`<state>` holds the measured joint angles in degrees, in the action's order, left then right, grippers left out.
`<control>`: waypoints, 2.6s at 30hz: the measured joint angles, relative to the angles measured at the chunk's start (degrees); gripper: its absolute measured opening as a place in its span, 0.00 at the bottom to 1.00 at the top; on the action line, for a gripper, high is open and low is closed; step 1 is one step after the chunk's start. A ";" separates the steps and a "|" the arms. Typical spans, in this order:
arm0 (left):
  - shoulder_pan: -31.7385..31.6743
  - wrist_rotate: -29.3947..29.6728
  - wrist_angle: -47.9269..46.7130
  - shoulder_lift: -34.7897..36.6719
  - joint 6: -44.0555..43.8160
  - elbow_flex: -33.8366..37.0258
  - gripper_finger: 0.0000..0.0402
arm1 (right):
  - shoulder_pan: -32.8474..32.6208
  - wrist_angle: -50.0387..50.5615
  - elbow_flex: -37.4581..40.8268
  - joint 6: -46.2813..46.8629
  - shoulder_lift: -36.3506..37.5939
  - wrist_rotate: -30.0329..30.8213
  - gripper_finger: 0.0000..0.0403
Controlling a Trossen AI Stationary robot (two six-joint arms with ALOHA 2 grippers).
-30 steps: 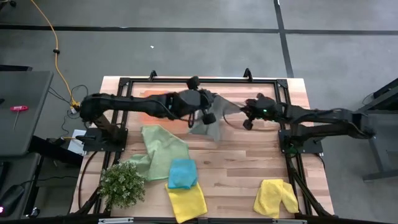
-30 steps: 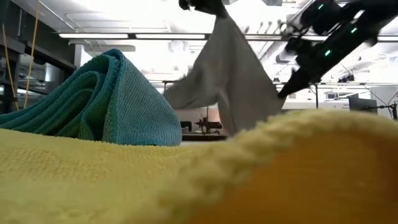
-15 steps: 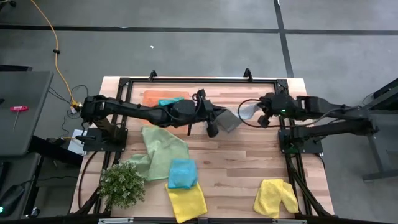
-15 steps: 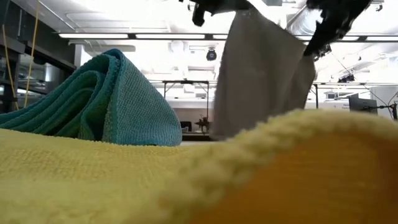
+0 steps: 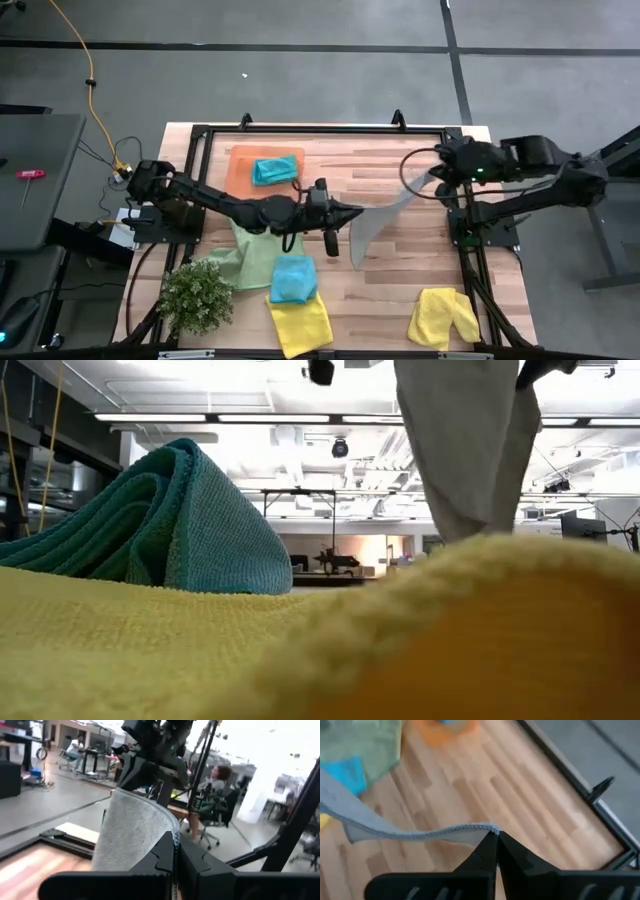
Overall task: Fold microfiber towels
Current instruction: Fold the gray microfiber cloth
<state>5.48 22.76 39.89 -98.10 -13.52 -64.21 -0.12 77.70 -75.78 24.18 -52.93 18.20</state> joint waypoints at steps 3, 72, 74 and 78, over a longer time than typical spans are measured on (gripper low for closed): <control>0.34 2.48 2.47 -0.04 -1.23 4.01 0.00 | 0.00 0.54 -0.27 -0.06 -3.65 -1.53 0.00; -21.57 14.61 -3.15 -8.44 38.16 10.61 0.00 | 21.36 -44.43 41.36 -0.47 -6.56 2.60 0.00; -19.15 14.76 -4.13 -8.44 38.20 10.61 0.00 | 20.20 -43.31 41.36 0.37 -6.13 2.23 0.00; -14.57 17.47 -5.57 -8.44 39.53 10.61 0.00 | 17.09 -41.91 41.91 2.90 -6.35 0.68 0.00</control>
<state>-9.09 40.23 34.31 -106.54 26.01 -53.60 16.97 35.79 -33.87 27.08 -59.28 18.87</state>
